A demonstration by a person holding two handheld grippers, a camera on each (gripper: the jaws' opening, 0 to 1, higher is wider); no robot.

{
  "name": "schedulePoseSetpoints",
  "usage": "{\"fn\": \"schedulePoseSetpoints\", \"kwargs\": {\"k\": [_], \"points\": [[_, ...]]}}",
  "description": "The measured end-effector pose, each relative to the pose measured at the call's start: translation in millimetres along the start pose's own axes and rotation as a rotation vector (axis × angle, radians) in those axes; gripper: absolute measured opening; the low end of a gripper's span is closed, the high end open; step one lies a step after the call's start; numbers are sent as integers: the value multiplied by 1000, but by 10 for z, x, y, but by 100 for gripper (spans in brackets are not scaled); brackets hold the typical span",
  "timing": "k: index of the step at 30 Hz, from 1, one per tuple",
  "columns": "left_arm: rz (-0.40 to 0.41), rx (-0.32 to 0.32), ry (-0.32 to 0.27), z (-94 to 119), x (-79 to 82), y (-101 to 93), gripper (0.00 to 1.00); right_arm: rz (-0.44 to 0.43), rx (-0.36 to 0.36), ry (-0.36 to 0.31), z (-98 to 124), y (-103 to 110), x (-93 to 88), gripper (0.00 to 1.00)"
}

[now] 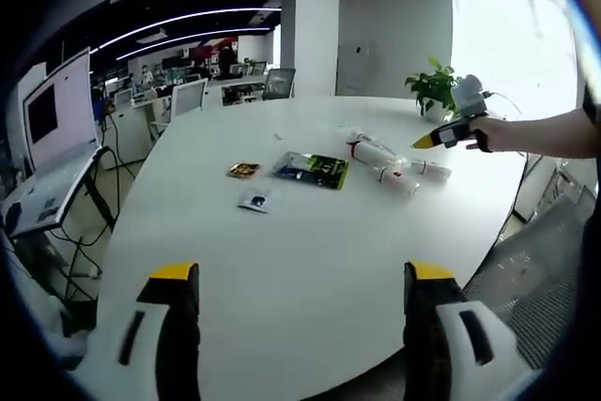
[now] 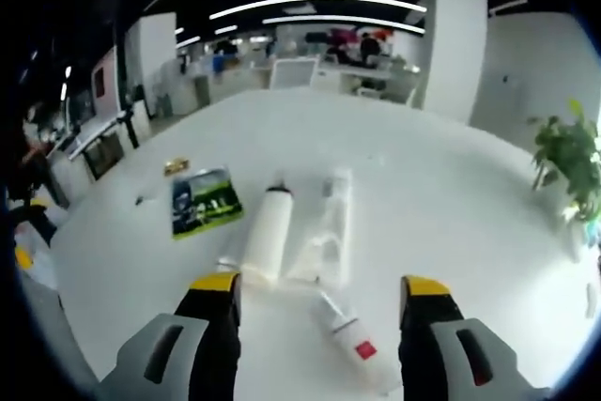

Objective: Arrange the skincare products in the storage area until every visible bottle or jar stands upright without overlapping.

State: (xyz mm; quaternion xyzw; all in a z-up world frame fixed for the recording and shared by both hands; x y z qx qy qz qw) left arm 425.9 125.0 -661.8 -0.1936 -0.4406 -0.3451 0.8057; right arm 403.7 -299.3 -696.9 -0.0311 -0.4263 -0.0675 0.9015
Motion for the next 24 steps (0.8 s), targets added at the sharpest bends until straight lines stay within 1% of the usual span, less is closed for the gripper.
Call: {"fn": "schedulePoseSetpoints", "kwargs": {"k": [7, 15, 20, 24], "points": [[-3, 13, 0, -1, -3, 22, 85, 0, 1, 28, -160, -65, 10, 67], [0, 17, -12, 0, 16, 33, 87, 3, -11, 97, -361, -172, 24, 63], [1, 22, -15, 1, 18, 44, 88, -16, -10, 128, -477, -195, 14, 62], [3, 21, -17, -1, 17, 47, 90, -4, -10, 161, -573, -199, 13, 60]]}}
Point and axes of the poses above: the point that each gripper's makers call its tool centre point, and the gripper's own axes: z roughly backward along the fingers, y roughly to its left, x roughly out of its top, the point moved 2 cm from there along z, roughly backward along the fingers, and after that the axes turned 3 degrees about x, right-handed, at the moved point
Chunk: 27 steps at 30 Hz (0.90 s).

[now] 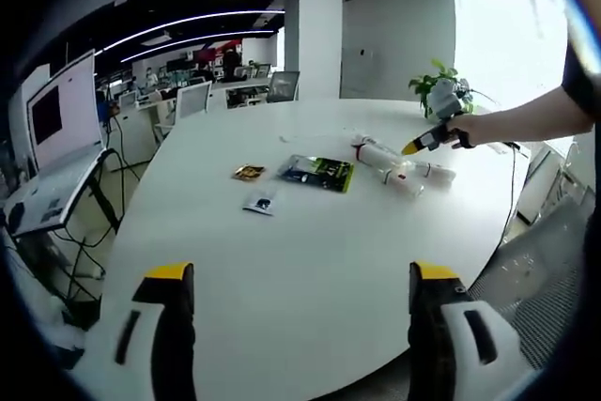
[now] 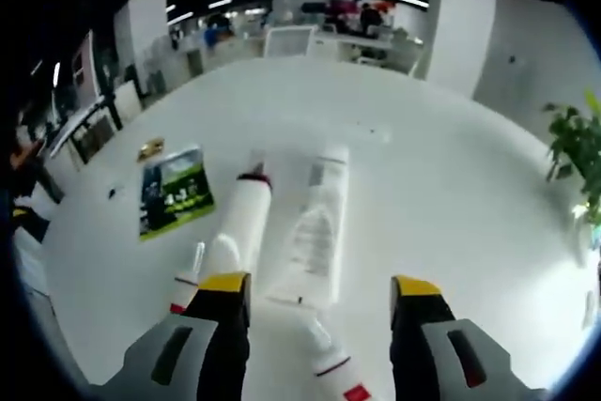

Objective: Arrange the skincare products in the storage area until every visible bottle or jar stands upright without overlapping.

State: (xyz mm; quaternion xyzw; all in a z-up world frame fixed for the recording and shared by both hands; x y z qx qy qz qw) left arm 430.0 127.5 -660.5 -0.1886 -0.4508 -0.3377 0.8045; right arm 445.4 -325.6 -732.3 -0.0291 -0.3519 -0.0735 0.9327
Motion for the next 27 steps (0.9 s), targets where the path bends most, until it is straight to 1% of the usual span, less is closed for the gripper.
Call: {"fn": "schedulePoseSetpoints", "kwargs": {"k": [5, 8, 16, 22, 27], "points": [[7, 7, -3, 2, 4, 17, 90, 23, -9, 37, -114, -23, 34, 55], [14, 14, -2, 3, 2, 34, 90, 18, -4, 45, -158, -12, 43, 51], [9, 22, 3, 1, -3, 40, 90, 18, 25, 62, -258, 67, -10, 49], [16, 27, 6, -2, -9, 53, 90, 15, 26, 79, -320, 55, -34, 47], [16, 32, 9, -5, -13, 61, 90, -4, 29, 88, -391, 50, -35, 43]]}}
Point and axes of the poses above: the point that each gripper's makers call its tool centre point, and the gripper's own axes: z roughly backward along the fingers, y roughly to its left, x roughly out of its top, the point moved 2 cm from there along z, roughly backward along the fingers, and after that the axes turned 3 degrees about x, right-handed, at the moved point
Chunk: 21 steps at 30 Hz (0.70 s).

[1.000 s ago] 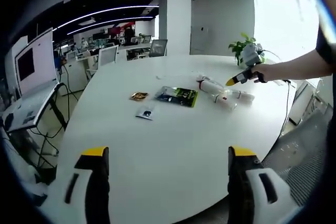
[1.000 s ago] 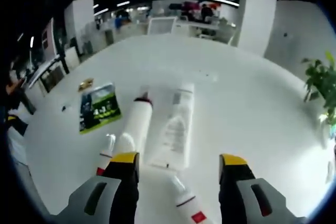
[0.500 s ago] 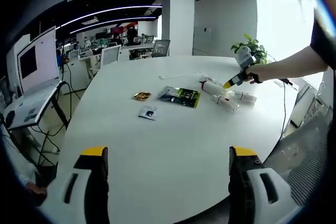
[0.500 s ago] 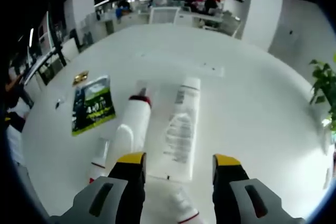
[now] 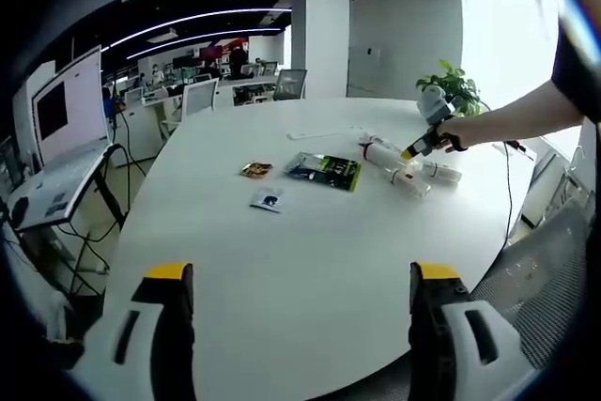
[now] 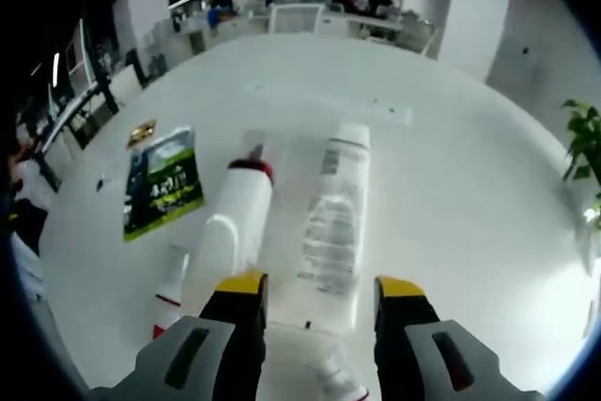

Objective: Arrange the skincare products in the storage area until every visible bottle or jar stands upright without overlapping.

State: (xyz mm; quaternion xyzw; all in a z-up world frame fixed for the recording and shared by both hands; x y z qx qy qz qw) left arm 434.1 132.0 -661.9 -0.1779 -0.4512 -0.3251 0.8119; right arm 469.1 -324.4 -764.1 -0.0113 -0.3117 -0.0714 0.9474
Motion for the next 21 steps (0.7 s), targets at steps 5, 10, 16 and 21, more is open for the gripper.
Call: {"fn": "schedulePoseSetpoints", "kwargs": {"k": [5, 10, 16, 21], "points": [[1, 2, 3, -2, -5, 4, 90, 1, 8, 23, -74, 10, -61, 38], [1, 5, 5, -3, -9, 10, 90, -10, -3, 4, -64, 1, -63, 35], [-3, 6, 7, -3, -13, 9, 89, 34, -42, -17, -45, -43, -53, 30], [-7, 2, 9, -2, -14, 0, 89, 49, -56, -8, -4, -41, -10, 28]]}}
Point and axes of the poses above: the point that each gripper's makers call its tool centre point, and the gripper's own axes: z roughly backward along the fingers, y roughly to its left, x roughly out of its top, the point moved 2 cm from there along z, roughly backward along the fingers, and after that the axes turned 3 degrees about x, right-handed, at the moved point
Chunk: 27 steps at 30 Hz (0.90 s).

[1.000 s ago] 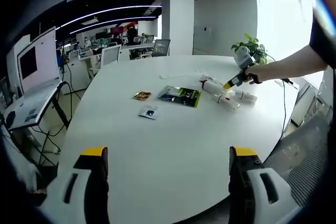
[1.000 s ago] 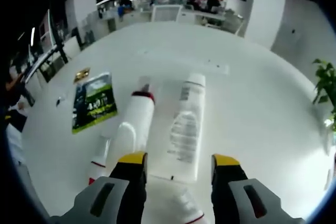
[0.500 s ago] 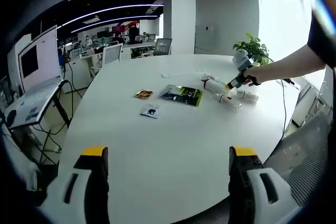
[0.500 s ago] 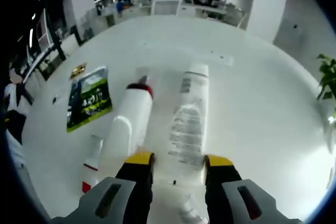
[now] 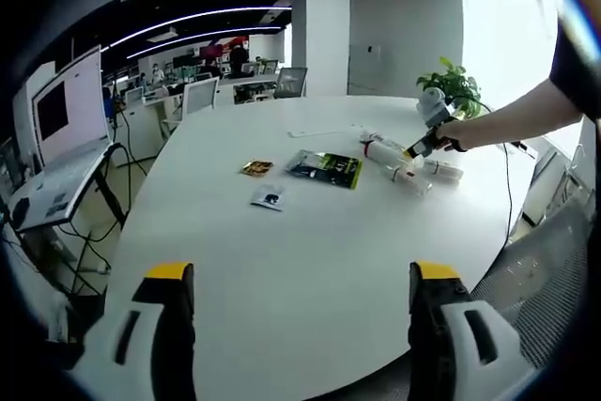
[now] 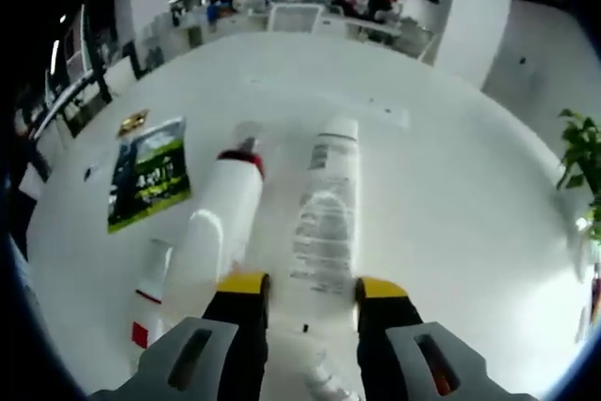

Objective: Arrange the skincare products in the storage area until every visible bottle or jar stands upright without overlapping.

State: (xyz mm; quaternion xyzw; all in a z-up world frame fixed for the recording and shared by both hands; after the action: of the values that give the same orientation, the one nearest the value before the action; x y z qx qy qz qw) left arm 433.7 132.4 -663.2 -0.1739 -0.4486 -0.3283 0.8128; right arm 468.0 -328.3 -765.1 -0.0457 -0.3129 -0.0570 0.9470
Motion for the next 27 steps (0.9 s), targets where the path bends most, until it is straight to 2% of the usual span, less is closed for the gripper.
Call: {"fn": "schedulePoseSetpoints", "kwargs": {"k": [5, 14, 15, 16, 17, 18, 19, 21, 22, 23, 24, 26, 27], "points": [[-3, -2, -3, 6, 6, -6, 89, 27, -9, 59, 66, -50, -23, 27], [-7, -1, -25, 27, 45, -8, 89, 11, -9, 53, 302, -106, 83, 26], [-8, -2, -27, 28, 48, -10, 89, 4, -8, 51, 334, -116, 101, 24], [-10, -3, -28, 30, 50, -12, 89, 27, -137, 10, 445, -305, 191, 0], [-11, -4, -28, 30, 51, -14, 89, -31, -45, -66, 396, -166, 424, 0], [-12, -6, -30, 32, 54, -20, 89, -48, 69, -24, 359, 12, 527, 0], [-14, -7, -32, 33, 56, -24, 89, 50, 47, -44, 518, -149, 436, 0], [-18, -12, -36, 37, 63, -35, 89, 196, 5, 66, 580, -199, 327, 0], [-20, -14, -39, 39, 66, -40, 89, 227, -14, 40, 589, -209, 342, 0], [-21, -15, -41, 41, 70, -42, 89, 204, -7, 30, 592, -165, 343, 0], [-23, -14, -42, 43, 72, -43, 89, 118, 27, 28, 578, -106, 289, 0], [-25, -12, -43, 45, 74, -39, 89, 5, 61, 29, 516, -57, 231, 0], [-23, -12, -47, 47, 78, -37, 89, 2, 63, 38, 487, -57, 191, 0]]}}
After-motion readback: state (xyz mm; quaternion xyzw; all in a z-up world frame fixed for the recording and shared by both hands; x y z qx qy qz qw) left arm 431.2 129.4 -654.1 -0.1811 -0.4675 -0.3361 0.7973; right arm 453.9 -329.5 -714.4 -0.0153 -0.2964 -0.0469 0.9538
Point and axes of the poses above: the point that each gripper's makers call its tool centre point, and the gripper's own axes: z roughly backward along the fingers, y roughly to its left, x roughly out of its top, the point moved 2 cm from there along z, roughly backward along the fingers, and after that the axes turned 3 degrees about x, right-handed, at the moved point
